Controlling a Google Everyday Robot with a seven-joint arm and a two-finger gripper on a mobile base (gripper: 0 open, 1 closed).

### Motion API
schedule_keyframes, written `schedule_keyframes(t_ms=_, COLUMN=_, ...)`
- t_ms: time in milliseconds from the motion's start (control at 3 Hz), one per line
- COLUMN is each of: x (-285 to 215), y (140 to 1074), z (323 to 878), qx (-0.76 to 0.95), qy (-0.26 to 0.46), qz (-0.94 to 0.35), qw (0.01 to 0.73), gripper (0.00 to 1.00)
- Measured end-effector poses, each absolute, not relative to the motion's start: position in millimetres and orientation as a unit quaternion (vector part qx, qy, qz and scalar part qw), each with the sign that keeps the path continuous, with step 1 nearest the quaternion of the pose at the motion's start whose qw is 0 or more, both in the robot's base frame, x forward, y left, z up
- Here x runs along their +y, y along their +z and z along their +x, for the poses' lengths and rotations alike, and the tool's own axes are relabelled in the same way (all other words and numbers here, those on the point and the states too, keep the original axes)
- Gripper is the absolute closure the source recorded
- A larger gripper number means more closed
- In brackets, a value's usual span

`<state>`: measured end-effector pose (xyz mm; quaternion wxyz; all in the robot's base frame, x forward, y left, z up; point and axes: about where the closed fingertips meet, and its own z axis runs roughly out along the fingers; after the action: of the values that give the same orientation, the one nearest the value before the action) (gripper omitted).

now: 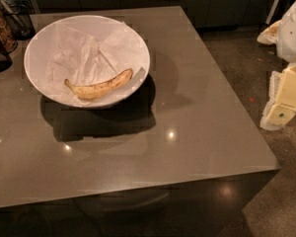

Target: Pick banana from white bowl

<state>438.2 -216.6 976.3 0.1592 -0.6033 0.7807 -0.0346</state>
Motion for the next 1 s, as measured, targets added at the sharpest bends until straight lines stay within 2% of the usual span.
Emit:
schedule_keyframes(t_ms=333, x=-217, y=976, z=438, qx=0.781, qy=-0.035, qz=-0.603, qw=0.159, gripper=0.0)
schedule_keyframes(t_ms=1000, x=-183, y=1014, z=476, qx=0.771, qy=-0.09, qz=-0.614, qw=0.142, gripper=0.0)
